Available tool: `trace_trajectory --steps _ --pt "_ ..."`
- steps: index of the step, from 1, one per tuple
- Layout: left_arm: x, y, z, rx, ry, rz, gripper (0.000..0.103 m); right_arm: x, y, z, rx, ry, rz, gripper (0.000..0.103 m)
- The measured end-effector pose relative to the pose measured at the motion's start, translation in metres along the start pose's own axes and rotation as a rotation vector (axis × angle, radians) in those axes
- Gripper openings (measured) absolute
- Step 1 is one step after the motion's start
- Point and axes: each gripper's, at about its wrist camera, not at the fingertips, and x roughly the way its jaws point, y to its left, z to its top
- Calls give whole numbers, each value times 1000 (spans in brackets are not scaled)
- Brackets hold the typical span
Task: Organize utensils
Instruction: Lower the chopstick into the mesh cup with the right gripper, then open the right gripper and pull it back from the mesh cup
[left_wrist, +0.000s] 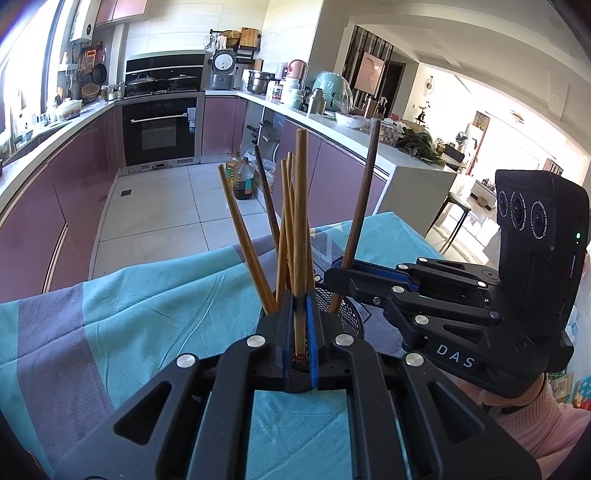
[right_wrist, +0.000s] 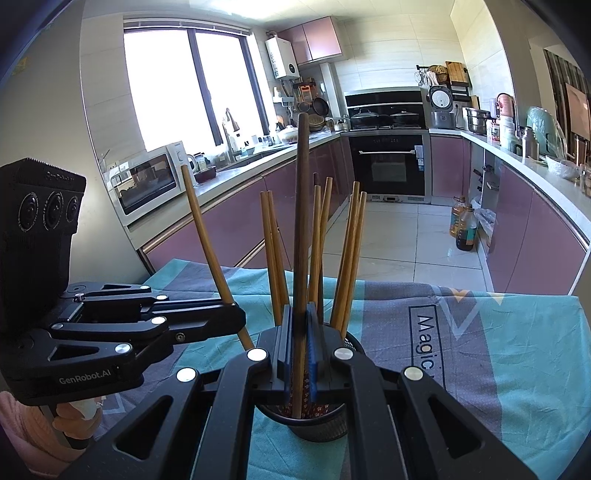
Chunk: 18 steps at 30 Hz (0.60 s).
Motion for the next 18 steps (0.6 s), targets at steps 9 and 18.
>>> trace_trajectory --steps 9,18 --pt "15 13 8 -12 15 4 8 11 -1 4 6 10 -6 6" --pt "27 17 11 -13 21 14 8 18 -1 6 16 19 -3 6"
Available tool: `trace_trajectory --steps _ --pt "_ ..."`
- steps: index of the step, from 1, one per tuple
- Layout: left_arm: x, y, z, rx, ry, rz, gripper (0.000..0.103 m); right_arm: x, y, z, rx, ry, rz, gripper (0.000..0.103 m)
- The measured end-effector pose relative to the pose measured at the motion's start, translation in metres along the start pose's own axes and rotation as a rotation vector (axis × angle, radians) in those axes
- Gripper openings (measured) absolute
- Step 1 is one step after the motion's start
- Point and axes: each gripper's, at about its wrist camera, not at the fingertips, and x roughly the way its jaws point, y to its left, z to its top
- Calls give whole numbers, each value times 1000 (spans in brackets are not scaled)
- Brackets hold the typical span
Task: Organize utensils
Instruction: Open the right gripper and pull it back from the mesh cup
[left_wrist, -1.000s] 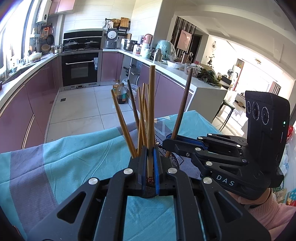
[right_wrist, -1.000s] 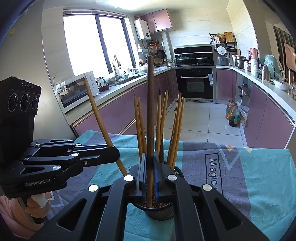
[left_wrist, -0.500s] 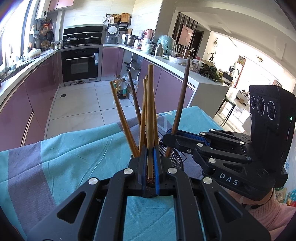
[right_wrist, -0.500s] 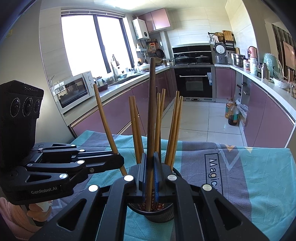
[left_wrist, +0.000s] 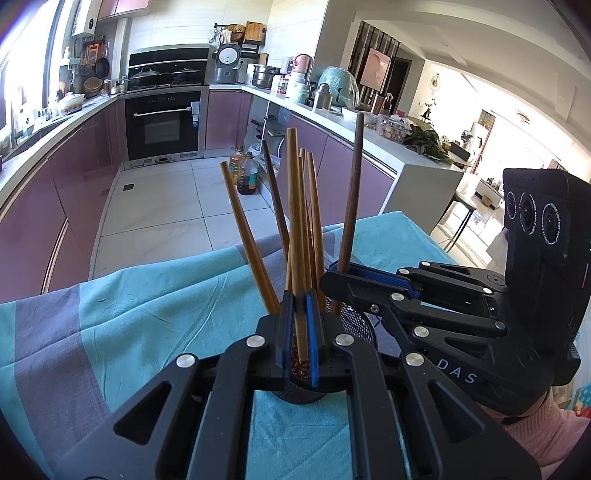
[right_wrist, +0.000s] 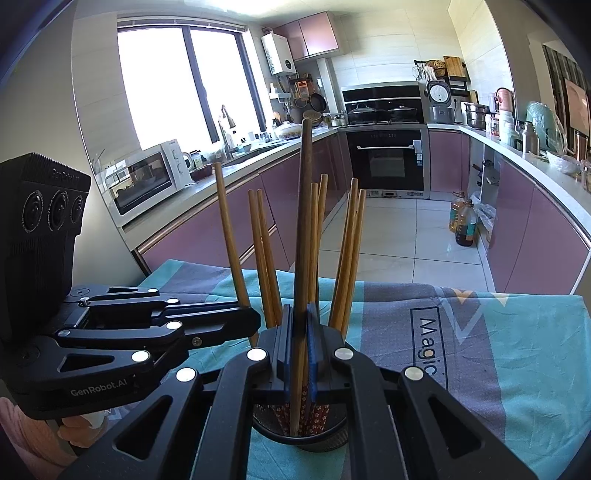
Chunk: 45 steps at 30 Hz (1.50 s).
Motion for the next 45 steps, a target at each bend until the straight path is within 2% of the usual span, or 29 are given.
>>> trace_trajectory --steps 8,10,25,31,36,37,39,42,43,44,45 --pt "14 10 6 -17 10 9 8 5 -3 2 13 8 4 6" --pt "15 1 -1 -18 13 15 8 6 -3 2 17 8 3 6" --pt "29 10 -6 -23 30 17 9 14 -7 -1 43 42 15 8" --pt "27 9 -12 -18 7 19 11 8 -5 -4 37 31 8 8" --pt "12 12 -21 -17 -43 55 21 -4 -3 -8 24 11 -5 22" --pt "8 12 -23 -17 -53 66 26 -7 -2 -8 19 4 -8 24" --pt "-2 13 -28 -24 -83 92 33 -13 1 -11 7 -13 -25 38" --pt "-18 16 -35 -30 -134 144 46 -23 3 -14 -4 -45 -40 54" --pt "-24 17 -38 -34 -151 157 55 -25 4 -16 -6 -51 -42 56" --pt "-30 18 -40 -36 -164 167 63 -27 5 -17 -6 -57 -44 63" --pt "-35 18 -44 -38 -182 185 65 -29 6 -19 -7 -65 -48 70"
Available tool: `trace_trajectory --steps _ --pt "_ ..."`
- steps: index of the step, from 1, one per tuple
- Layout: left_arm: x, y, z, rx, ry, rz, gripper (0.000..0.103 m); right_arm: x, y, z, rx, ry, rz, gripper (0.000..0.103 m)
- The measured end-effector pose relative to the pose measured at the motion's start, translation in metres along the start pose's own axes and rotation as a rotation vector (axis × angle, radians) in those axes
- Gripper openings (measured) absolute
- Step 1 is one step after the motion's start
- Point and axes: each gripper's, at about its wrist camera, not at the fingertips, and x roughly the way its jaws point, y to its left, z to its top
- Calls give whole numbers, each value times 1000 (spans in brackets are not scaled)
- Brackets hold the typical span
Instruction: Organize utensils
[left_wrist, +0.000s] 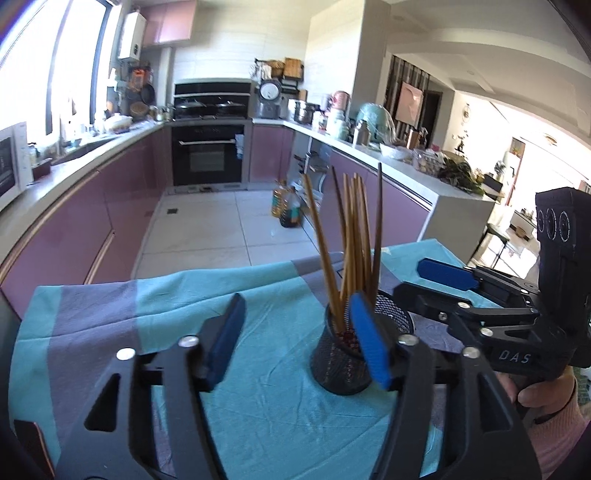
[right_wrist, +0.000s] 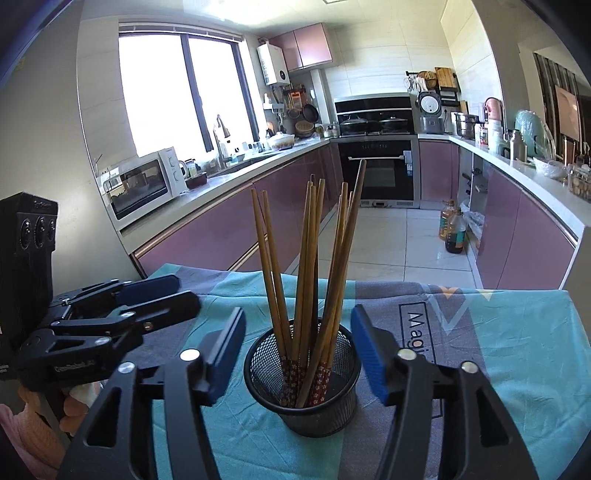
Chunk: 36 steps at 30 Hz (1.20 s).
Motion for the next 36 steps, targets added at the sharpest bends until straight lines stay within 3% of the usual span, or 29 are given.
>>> trace_trajectory --steps 4,7,9,17,36 --pt "-21 3 -10 -3 -57 64 88 -7 5 -8 -10 -22 -18 86" --pt "-36 11 -15 -15 -83 99 97 -10 9 -14 -17 -31 -29 93" --pt "-45 16 -20 -28 -113 151 97 -12 13 -18 -28 -47 -42 96" --pt "-79 38 -39 -64 -173 232 97 -21 31 -29 -77 -103 -79 96" --pt "-122 29 -56 -59 -302 299 97 -37 46 -47 -84 -217 -153 96"
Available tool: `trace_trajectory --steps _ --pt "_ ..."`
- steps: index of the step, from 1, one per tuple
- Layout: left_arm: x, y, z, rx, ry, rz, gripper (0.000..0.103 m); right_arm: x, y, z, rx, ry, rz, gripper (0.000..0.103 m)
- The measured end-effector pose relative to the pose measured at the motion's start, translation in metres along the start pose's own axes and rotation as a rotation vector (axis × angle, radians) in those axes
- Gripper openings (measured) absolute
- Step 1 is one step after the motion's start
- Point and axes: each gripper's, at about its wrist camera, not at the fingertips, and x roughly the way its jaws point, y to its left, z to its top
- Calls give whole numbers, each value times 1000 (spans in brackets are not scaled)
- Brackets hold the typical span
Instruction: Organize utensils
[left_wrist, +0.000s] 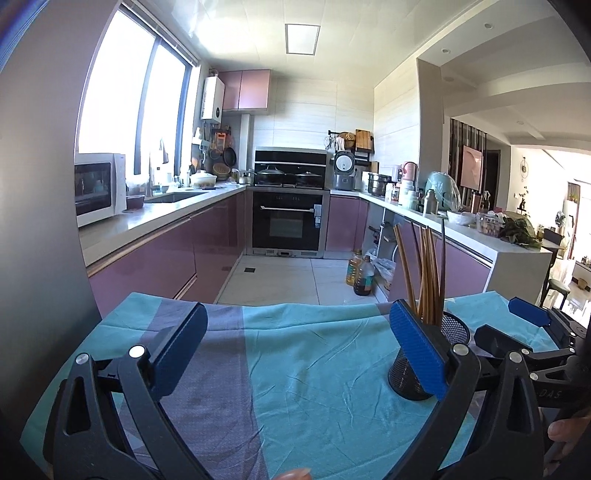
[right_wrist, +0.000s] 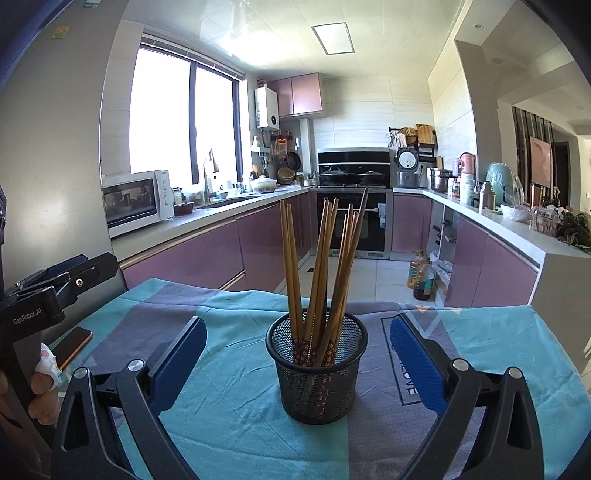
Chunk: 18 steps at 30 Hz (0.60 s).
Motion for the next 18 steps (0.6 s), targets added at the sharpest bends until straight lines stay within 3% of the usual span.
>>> trace_trajectory --steps 9,18 --pt "-10 -6 -3 36 -41 31 97 -7 5 -1 -2 -42 -25 96" --pt "-9 -5 -10 49 -32 51 97 -12 5 1 4 -67 -44 96"
